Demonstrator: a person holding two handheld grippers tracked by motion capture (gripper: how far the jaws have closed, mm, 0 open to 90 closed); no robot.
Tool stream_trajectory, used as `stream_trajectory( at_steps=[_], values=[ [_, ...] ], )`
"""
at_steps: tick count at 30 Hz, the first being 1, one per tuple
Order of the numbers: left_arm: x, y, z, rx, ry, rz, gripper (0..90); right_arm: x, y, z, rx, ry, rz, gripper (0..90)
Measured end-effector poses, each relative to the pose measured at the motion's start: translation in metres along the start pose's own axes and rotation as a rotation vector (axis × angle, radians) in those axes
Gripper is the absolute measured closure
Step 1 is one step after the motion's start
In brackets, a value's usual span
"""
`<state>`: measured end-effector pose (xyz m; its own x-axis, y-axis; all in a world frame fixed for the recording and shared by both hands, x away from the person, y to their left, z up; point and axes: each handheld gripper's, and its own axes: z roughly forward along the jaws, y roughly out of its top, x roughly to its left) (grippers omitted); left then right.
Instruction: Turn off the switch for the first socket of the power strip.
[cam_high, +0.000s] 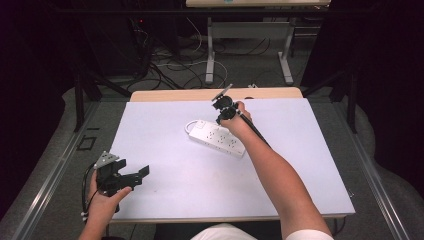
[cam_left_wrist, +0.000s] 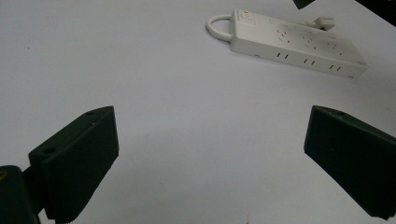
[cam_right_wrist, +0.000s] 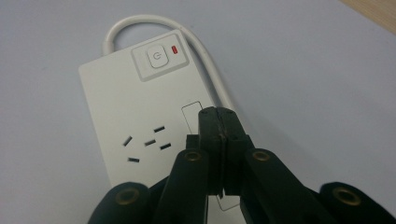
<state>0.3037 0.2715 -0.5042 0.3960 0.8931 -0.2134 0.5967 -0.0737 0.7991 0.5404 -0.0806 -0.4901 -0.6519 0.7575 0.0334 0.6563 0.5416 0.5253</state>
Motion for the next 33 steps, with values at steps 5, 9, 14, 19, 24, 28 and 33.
stream_trajectory(
  at_steps=[5,9,14,19,24,28,33],
  values=[
    [0.0,0.0,0.0,0.0,-0.001,0.0,3.2,-0.001,-0.001,0.006,-0.006,-0.001,0.011,90.0],
    [0.0,0.0,0.001,0.001,-0.003,0.003,3.3,-0.002,-0.002,0.017,-0.074,0.005,0.013,90.0],
    [0.0,0.0,0.001,0.001,-0.002,-0.001,3.3,0.0,0.003,0.014,-0.003,-0.002,0.016,90.0],
    [0.001,0.0,0.001,0.0,-0.003,0.0,3.3,-0.001,0.003,0.019,0.008,-0.009,0.011,90.0],
    [0.001,0.0,0.001,0.0,-0.003,-0.001,3.3,-0.002,0.001,0.025,-0.004,-0.004,0.021,90.0],
    [0.001,0.0,0.001,0.001,-0.003,-0.002,3.4,-0.001,0.002,0.026,0.028,-0.003,0.016,89.9],
    [0.001,0.0,0.001,0.001,-0.003,-0.001,3.3,-0.001,0.002,0.027,0.037,-0.008,0.01,89.4]
  ],
)
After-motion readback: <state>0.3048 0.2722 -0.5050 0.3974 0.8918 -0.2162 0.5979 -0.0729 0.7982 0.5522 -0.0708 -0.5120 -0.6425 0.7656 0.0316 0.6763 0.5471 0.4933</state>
